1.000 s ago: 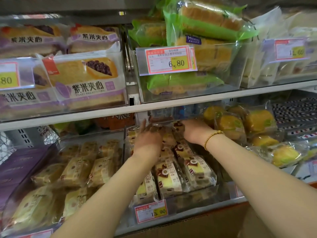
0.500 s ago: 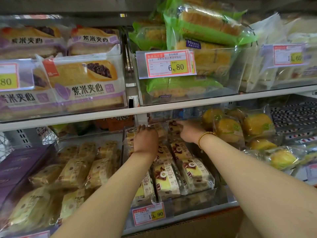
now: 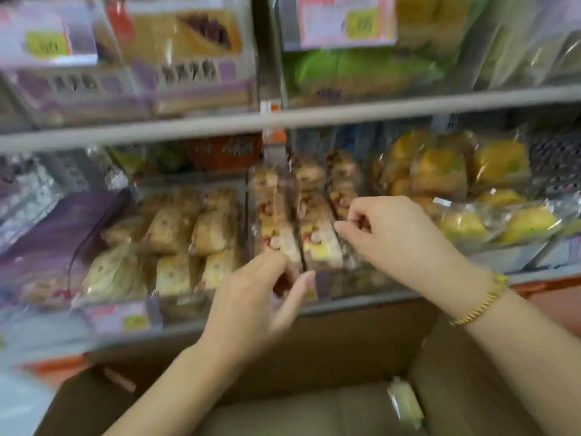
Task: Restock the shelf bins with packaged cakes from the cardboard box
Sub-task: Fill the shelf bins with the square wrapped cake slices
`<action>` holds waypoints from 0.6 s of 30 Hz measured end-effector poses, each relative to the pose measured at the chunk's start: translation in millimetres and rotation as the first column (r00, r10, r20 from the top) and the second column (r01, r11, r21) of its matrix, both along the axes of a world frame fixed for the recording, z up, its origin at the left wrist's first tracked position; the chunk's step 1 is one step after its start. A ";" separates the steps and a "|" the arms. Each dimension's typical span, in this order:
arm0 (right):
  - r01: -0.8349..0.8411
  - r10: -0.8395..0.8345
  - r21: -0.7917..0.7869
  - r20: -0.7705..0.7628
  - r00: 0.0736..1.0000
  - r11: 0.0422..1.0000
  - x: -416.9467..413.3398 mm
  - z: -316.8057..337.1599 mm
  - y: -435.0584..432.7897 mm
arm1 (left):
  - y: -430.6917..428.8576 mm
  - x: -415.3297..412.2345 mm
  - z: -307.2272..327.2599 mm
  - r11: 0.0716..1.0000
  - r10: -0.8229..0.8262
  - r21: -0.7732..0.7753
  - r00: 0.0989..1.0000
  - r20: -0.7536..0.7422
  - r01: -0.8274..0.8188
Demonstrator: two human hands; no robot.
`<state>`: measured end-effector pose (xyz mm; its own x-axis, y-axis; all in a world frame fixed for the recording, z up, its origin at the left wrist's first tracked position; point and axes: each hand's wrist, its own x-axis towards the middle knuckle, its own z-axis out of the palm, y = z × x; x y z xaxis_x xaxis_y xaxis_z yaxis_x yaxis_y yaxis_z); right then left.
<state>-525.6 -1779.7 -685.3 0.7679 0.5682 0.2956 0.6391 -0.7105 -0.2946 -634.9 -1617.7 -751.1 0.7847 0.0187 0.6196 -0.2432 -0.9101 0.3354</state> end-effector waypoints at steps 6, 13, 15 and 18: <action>-0.272 0.188 -0.184 -0.376 0.907 0.945 -74.9 -99.5 13.3 | 37.3 -90.5 -110.4 0.996 -0.056 0.033 0.892 -0.448 0.079; -0.347 0.040 -0.246 -0.763 0.645 0.905 -120.4 -260.8 57.4 | 96.9 -145.0 -212.9 0.953 0.155 0.120 0.110 -0.982 -0.277; -0.402 0.008 -0.307 -0.787 0.617 0.863 -143.3 -303.0 66.9 | 106.9 -169.4 -229.8 0.957 0.197 0.212 -0.091 -0.976 -0.196; -0.535 -0.035 -0.361 -0.851 0.524 0.764 -173.2 -358.9 76.5 | 125.4 -204.8 -257.8 0.959 0.141 0.221 -0.378 -0.915 -0.177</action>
<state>-698.8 -1703.2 -1044.2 0.2938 0.5976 -0.7461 0.5201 -0.7548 -0.3998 -839.7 -1492.3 -1008.9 0.2637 0.2805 -0.9229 0.5574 -0.8252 -0.0916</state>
